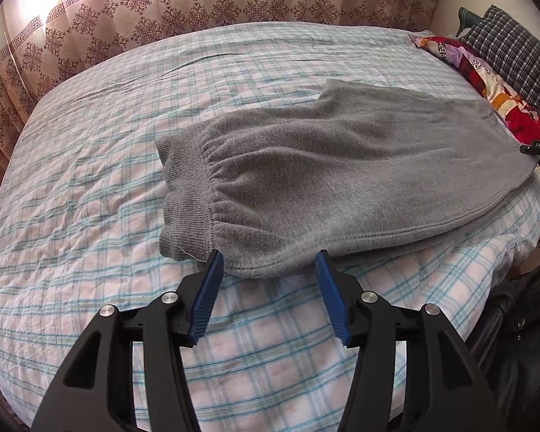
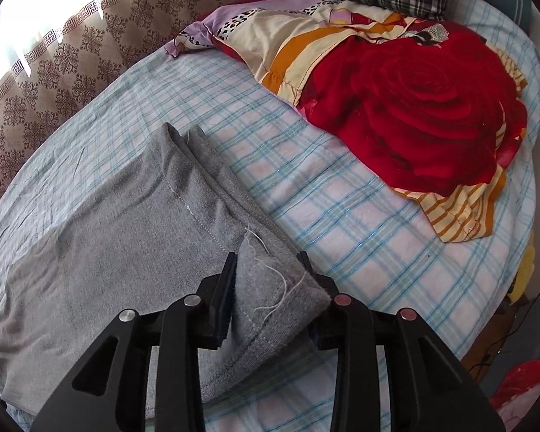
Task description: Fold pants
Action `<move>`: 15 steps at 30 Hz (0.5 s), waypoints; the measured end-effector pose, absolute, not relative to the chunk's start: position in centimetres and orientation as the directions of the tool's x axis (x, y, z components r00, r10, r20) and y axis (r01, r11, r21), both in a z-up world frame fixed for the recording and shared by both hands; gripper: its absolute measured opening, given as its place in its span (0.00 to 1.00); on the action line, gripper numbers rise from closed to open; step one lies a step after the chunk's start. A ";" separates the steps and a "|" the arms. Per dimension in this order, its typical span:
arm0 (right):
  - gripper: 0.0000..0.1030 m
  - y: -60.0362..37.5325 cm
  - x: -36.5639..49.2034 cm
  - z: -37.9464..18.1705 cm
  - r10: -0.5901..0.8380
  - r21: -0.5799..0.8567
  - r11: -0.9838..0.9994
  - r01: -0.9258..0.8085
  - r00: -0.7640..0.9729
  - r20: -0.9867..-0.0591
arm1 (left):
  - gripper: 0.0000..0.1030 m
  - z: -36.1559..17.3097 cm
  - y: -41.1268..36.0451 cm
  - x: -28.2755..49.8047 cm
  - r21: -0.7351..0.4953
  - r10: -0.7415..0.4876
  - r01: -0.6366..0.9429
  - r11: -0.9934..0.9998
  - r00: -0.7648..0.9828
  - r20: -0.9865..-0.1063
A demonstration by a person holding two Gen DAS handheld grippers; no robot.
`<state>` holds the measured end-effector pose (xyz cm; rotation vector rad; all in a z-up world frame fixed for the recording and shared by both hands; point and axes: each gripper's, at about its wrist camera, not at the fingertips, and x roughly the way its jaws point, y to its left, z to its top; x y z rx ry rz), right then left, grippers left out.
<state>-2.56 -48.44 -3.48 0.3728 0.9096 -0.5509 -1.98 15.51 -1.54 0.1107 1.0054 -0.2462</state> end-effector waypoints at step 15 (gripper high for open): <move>0.51 -41.9 -2.5 -1.7 -0.250 0.043 0.899 0.436 0.591 -0.767 | 0.60 -0.7 6.0 1.2 -0.167 -0.335 0.341 0.925 0.528 -0.780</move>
